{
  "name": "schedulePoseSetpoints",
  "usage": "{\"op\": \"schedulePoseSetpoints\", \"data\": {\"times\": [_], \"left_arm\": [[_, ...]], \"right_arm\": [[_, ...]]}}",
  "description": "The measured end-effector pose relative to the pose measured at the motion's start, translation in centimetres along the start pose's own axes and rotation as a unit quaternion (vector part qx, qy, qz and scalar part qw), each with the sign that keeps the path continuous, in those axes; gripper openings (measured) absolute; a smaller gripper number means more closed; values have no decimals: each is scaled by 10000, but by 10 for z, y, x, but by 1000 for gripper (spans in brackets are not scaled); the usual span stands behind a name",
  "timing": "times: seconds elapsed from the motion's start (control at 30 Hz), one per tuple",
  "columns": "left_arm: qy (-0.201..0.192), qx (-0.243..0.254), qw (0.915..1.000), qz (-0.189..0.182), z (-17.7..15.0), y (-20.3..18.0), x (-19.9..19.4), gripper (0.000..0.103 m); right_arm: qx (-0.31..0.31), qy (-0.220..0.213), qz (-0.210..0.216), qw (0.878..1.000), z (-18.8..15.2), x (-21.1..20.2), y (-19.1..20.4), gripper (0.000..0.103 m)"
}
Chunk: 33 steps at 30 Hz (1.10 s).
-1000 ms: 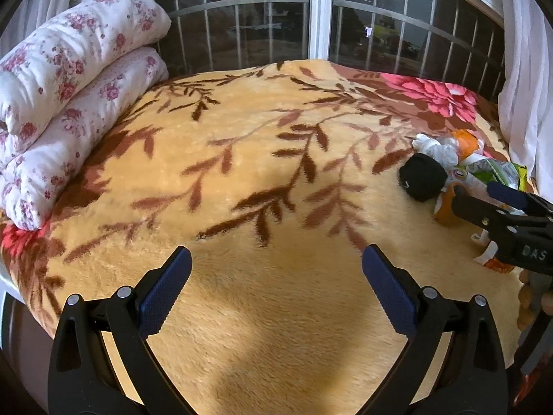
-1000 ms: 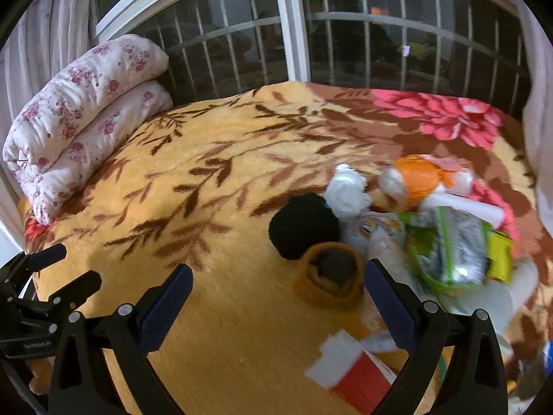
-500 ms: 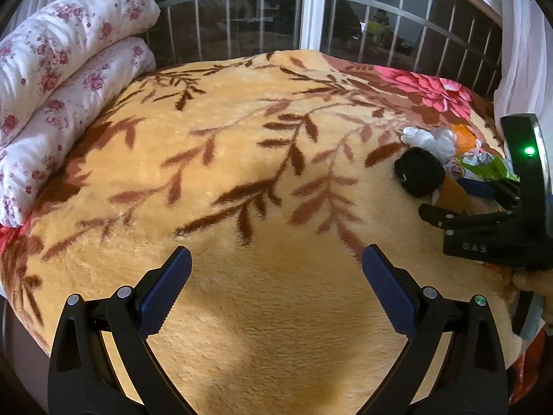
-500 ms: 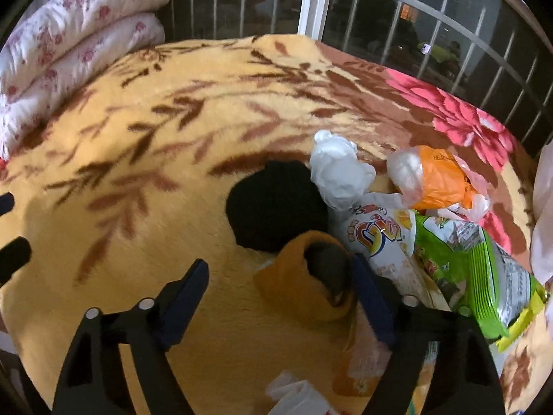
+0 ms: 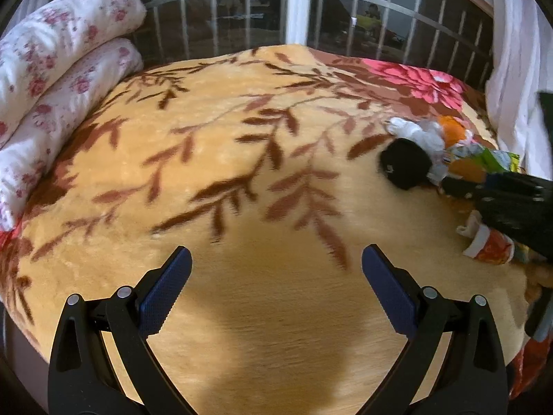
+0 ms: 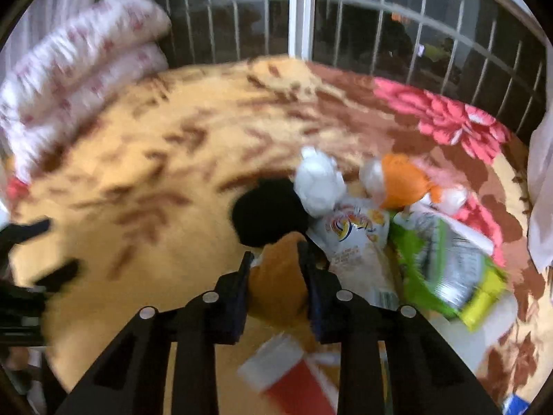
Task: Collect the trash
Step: 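Grasp the orange cup with the right tool while the left tool grasps the black sock, then drop the black sock and orange cup into the orange bucket with both tools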
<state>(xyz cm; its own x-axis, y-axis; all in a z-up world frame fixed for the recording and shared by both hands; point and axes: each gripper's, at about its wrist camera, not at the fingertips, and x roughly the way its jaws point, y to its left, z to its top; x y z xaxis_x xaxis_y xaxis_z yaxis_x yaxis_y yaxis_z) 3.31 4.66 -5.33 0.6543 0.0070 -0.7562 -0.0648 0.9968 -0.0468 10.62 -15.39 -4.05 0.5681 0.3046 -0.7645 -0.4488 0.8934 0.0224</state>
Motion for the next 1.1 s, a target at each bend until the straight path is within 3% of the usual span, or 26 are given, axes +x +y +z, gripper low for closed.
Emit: {"op": "schedulePoseSetpoints", "data": {"times": [0.23, 0.53, 0.73, 0.77, 0.83, 0.87, 0.97, 1.1], "left_arm": [[-125, 521, 9977, -405, 31, -58, 15, 96], [186, 1289, 9898, -577, 59, -120, 77, 96], [433, 1562, 9847, -640, 78, -139, 109, 96], [447, 1554, 9848, -634, 80, -140, 114, 94], [555, 1585, 9840, -597, 83, -142, 126, 69], [697, 1592, 9823, -705, 84, -141, 132, 61], [599, 1511, 9842, -708, 82, -138, 129, 57], [379, 1509, 9869, -438, 75, -131, 107, 55]], "right_arm": [[217, -923, 19, 9955, -34, -99, -11, 28], [632, -870, -58, 9942, -113, -138, -30, 29], [776, -838, 65, 9934, -136, -136, -32, 29], [823, -854, 97, 9929, -137, -134, -33, 29], [890, -861, 135, 9922, -138, -131, -34, 29], [929, -858, 142, 9919, -139, -129, -35, 29], [1018, -870, 155, 9909, -140, -126, -36, 29], [1035, -909, 145, 9904, -140, -131, -32, 29]]}}
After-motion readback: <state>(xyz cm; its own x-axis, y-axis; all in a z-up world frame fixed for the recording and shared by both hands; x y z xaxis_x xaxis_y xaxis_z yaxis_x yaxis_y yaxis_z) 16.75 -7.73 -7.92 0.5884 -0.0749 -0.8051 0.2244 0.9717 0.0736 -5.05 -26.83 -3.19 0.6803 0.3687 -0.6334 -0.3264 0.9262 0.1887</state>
